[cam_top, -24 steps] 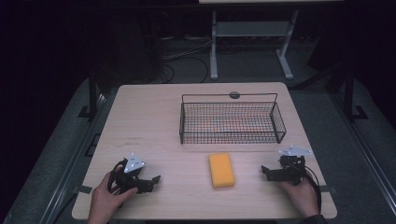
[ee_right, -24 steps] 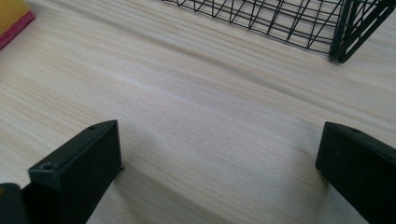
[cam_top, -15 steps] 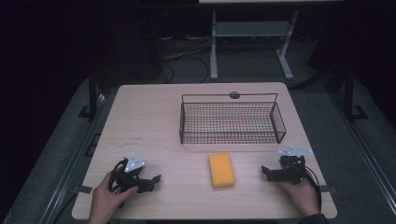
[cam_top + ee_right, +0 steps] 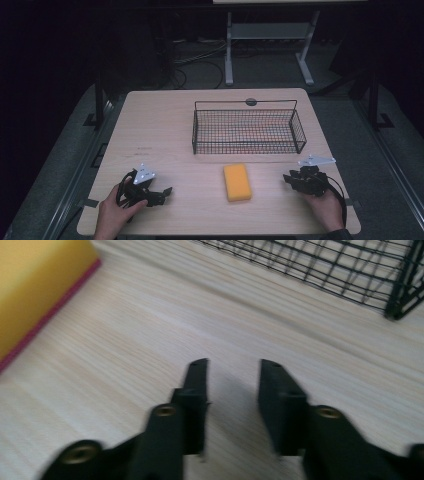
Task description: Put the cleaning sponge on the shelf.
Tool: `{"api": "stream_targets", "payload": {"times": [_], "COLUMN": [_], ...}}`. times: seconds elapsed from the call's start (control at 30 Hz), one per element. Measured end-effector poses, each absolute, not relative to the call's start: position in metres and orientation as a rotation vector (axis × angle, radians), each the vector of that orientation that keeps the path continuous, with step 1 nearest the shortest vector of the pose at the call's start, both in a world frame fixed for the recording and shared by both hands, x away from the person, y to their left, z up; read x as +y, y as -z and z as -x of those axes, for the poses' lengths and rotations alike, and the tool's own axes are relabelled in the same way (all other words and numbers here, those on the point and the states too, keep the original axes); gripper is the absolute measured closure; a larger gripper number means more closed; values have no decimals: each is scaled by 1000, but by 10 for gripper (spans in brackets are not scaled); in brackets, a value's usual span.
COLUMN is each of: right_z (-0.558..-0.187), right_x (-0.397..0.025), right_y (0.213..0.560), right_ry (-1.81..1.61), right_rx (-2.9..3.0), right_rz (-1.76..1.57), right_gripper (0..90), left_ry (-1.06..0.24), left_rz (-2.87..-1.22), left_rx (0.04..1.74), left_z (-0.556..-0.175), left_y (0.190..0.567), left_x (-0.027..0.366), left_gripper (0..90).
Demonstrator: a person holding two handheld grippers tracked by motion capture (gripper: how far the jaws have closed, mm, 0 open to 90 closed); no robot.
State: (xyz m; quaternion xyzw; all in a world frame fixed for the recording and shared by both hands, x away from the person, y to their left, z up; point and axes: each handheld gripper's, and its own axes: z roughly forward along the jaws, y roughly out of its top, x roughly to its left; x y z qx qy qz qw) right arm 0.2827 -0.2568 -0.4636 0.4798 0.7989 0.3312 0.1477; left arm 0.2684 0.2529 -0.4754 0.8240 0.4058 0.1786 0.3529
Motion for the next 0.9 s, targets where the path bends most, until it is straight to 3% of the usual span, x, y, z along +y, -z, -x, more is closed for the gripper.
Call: {"api": "stream_targets", "payload": {"times": [0.1, 0.9], "right_z": [-284, -306], "right_x": [-255, -205], "right_y": [461, 450], "right_ry": [-968, -1044], "right_rx": [2342, 2474], "right_rz": [-1362, -1213], "right_gripper": [894, 897], "left_ry": [-462, -460], "left_rz": [-2131, -2133], "left_rx": [1050, 1051], "left_z": [-268, -268], "left_y": [475, 475], "left_x": [253, 253], "left_gripper": [130, 130]}}
